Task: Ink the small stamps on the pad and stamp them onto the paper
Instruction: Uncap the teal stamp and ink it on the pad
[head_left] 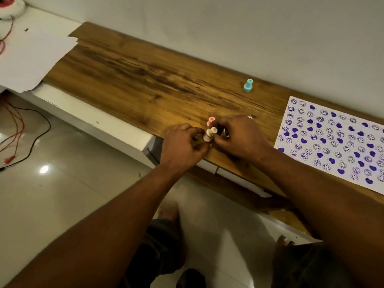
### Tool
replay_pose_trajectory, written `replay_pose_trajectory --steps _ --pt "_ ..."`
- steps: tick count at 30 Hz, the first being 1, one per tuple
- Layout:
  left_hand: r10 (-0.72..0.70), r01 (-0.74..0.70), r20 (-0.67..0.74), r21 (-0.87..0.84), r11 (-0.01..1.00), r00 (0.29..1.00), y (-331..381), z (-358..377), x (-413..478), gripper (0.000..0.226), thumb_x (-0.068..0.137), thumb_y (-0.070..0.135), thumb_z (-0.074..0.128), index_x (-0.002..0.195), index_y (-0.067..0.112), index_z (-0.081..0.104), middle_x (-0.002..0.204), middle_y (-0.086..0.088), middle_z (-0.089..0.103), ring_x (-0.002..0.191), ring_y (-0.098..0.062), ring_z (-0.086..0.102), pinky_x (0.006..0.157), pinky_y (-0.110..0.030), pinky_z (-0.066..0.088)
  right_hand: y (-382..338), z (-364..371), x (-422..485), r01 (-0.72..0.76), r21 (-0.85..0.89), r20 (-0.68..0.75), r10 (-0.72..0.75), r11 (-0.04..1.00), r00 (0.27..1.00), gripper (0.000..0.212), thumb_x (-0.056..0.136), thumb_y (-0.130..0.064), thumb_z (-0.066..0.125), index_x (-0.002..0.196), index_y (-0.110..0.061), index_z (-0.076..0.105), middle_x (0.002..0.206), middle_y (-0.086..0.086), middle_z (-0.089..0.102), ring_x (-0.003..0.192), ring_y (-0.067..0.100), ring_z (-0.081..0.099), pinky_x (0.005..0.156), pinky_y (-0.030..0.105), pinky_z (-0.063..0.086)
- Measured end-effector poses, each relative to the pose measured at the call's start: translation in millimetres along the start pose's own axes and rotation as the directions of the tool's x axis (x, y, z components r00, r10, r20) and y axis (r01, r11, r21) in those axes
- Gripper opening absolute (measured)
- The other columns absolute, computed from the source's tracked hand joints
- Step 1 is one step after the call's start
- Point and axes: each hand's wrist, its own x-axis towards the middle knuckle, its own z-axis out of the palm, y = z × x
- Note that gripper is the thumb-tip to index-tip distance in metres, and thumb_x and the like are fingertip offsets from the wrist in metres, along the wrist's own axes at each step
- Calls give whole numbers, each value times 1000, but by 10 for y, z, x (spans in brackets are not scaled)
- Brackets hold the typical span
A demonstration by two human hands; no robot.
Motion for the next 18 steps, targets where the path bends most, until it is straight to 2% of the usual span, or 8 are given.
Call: replay_pose_trajectory --steps 5,10,14,18 --pt "-41 41 19 -10 999 999 43 30 14 43 87 56 67 121 31 76 96 10 67 91 -11 60 85 -41 51 -16 30 -21 7 1 19 -8 1000 1000 33 95 -39 68 127 -30 72 112 -10 76 98 8 66 80 29 55" --pt "-78 78 19 -18 997 997 52 1 28 36 87 52 70 116 33 78 94 12 68 87 -10 61 81 -43 56 -41 28 0 9 -13 61 -8 1000 998 33 96 -36 68 128 -29 72 113 -6 76 99 13 67 85 37 58" --pt "-94 95 36 -11 995 995 65 -5 47 34 86 49 73 114 31 79 95 10 70 88 -11 63 86 -48 56 -104 15 54 69 -168 118 -50 983 992 30 98 -39 61 125 -27 70 112 0 74 103 19 66 87 41 57" --pt "-88 88 33 -6 996 996 71 9 42 31 86 47 76 110 27 78 94 9 69 86 -10 61 85 -44 56 -190 43 137 97 -294 193 -41 951 980 26 102 -35 56 123 -22 66 118 5 70 108 24 65 91 42 55"
